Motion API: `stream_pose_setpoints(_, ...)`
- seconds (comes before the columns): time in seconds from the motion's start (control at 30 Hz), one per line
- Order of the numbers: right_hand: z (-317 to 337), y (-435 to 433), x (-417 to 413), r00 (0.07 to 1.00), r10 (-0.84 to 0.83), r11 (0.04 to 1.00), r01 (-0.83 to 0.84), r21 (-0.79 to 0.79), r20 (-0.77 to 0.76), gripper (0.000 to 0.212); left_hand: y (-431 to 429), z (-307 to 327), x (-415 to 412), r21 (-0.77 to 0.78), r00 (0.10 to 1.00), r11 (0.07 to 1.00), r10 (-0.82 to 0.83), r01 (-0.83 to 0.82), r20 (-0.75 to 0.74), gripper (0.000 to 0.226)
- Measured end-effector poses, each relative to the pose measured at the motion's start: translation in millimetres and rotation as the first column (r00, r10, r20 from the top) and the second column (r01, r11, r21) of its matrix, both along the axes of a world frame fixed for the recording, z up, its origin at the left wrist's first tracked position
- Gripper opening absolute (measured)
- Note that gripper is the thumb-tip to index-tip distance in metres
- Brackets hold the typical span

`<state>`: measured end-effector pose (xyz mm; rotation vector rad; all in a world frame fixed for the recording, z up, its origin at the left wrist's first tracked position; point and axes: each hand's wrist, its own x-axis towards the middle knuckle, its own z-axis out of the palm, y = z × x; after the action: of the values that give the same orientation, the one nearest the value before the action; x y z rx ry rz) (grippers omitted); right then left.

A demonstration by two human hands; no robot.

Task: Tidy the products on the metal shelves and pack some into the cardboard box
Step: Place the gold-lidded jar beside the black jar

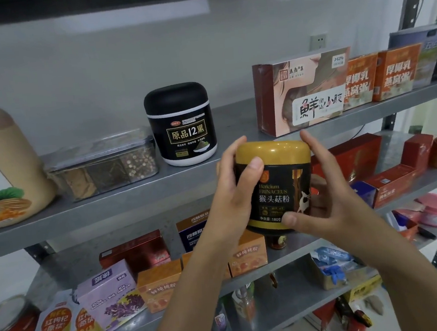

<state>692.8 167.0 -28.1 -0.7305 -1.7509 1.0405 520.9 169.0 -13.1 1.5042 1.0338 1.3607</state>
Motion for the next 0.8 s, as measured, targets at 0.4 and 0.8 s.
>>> stream_pose_setpoints(0.4, 17, 28, 2, 0.772, 0.275, 0.517, -0.621, -0.589, -0.573, 0.077, 8, 35, -16, -0.137, 0.958, 0.983, 0.078, -0.120, -0.277, 0.048)
stream_pose_setpoints(0.8, 38, 29, -14, 0.924, -0.079, 0.984, 0.012, -0.179, -0.374, 0.105, 14, 75, -43, 0.742, 0.502, 0.471, 0.839, -0.477, -0.210, 0.027)
